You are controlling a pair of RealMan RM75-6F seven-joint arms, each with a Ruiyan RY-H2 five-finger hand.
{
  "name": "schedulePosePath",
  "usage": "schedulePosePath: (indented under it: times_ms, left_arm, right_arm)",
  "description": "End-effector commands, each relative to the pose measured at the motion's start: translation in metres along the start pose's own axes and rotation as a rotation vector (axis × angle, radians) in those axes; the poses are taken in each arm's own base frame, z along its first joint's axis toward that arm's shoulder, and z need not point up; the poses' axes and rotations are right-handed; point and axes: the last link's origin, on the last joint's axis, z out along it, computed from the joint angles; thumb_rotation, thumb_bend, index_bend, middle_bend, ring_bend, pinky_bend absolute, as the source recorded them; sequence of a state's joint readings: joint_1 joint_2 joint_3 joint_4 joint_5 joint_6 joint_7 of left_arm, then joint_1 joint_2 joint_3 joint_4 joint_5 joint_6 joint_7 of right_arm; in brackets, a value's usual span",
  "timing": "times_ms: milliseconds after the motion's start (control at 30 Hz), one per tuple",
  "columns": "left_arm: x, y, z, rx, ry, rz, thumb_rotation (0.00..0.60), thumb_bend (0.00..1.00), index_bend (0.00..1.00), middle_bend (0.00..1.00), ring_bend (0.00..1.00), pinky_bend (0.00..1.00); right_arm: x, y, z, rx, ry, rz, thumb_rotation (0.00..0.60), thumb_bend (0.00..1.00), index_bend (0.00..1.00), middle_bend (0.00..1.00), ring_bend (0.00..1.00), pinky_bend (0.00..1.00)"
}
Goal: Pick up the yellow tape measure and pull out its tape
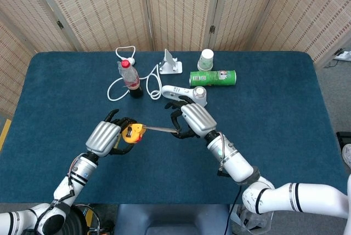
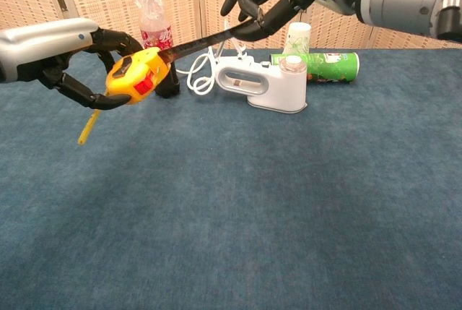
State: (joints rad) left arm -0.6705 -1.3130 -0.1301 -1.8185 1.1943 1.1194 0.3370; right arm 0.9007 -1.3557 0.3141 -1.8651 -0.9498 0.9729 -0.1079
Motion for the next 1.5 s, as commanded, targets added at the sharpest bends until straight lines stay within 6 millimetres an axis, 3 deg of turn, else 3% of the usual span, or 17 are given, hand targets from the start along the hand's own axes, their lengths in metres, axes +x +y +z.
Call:
schedulePosePath:
  times_ms: [33, 400, 767, 1167, 1500]
  left_arm:
    - [-0.003, -0.009, -0.003, 0.015, 0.002, 0.003, 0.472, 0.39, 0.51, 0.47, 0.4, 0.09]
    - [-0.017, -0.045, -0.011, 0.059, -0.01, 0.077, 0.47, 0.39, 0.51, 0.47, 0.4, 0.09]
    - [-0.031, -0.084, -0.017, 0.099, -0.012, 0.15, 0.474, 0.4, 0.51, 0.47, 0.4, 0.09]
    - [-0.044, -0.11, -0.02, 0.145, -0.001, 0.152, 0.477, 0.4, 0.51, 0.47, 0.4, 0.09]
    - [-0.048, -0.118, -0.02, 0.152, 0.0, 0.145, 0.478, 0.4, 0.51, 0.47, 0.4, 0.09]
  right_arm:
    - [0.002, 0.003, -0.003, -0.005, 0.004, -0.005, 0.6, 0.43, 0.82, 0.31, 0.27, 0.1]
    - [0.018, 0.011, -0.026, -0.022, 0.003, -0.015, 0.6, 0.44, 0.82, 0.31, 0.27, 0.1]
    - [0.042, 0.02, -0.063, -0.052, -0.021, -0.013, 0.6, 0.44, 0.82, 0.31, 0.27, 0.1]
    - [0.076, 0.029, -0.106, -0.08, 0.015, 0.035, 0.6, 0.44, 0.82, 0.31, 0.27, 0.1]
    - [0.099, 0.039, -0.136, -0.098, 0.057, 0.073, 0.6, 0.44, 0.82, 0.31, 0.27, 0.1]
